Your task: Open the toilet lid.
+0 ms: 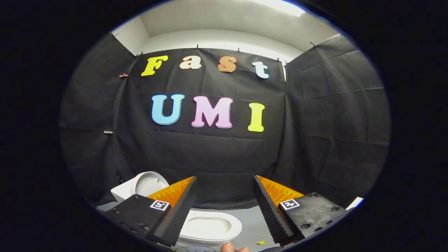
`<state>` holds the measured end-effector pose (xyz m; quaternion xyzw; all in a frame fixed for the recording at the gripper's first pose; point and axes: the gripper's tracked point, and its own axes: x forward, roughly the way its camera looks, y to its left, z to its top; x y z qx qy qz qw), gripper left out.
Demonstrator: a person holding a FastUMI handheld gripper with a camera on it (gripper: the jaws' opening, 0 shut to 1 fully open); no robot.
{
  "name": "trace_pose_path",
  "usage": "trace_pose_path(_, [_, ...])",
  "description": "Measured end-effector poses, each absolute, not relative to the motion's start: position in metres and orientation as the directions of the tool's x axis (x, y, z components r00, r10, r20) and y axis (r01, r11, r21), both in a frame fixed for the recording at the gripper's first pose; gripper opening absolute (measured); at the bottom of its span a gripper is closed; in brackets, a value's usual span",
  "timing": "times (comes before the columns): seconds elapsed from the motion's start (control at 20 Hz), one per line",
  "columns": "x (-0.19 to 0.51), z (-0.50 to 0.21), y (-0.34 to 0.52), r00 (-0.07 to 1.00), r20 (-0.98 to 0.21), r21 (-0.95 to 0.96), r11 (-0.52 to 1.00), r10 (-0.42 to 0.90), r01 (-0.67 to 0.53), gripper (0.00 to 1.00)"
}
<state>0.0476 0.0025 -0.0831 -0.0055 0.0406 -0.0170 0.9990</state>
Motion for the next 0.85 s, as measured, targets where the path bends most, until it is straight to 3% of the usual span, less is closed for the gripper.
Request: trace_pose_path(0.85, [0.04, -0.066, 0.004, 0.998, -0.058, 0.004, 1.0, -0.029, 0.029, 0.98])
